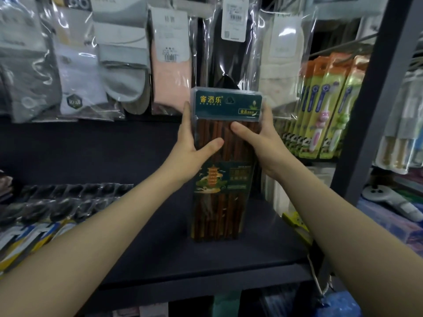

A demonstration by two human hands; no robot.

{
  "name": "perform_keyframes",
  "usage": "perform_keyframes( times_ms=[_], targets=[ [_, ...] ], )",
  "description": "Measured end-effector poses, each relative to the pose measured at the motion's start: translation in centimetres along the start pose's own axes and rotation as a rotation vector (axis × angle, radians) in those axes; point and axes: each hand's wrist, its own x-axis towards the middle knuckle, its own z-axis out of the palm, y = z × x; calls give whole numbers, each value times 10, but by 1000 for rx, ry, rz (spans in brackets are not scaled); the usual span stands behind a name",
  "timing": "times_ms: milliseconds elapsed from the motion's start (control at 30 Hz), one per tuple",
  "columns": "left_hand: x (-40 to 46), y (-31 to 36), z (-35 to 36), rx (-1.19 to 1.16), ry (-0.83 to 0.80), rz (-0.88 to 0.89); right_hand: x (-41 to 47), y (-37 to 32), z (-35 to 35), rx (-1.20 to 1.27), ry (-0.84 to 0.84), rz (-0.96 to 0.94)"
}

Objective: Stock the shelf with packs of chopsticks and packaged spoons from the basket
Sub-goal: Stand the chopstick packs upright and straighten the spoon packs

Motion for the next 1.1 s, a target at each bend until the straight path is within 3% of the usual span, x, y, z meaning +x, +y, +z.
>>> perform_keyframes(
  times_ms=[167,300,400,500,600,667,767,1100],
  targets=[
    [8,-1,-2,37,-30,-20,7,-6,-5,-210,-24,-50],
    [-8,-11,2,15,-62,17,18,-23,-4,-590,-20,-255],
    [-21,-21,4,76,-64,41,22,-22,2,-841,2,-302],
    [-20,-27,4,91,-42,24,17,-11,-2,-690,72,-302],
    [-28,-39,6,83,-76,-31,-4,20,-9,-282,68,-74],
    [-40,-54,9,130,-131,-83,-24,47,-5,-161,-3,74],
    [-52,-64,12,197,-128,-147,-41,70,3,-137,-27,162],
    [-76,-45,37,122,-6,-177,-68,70,-6,-245,77,69]
  ],
)
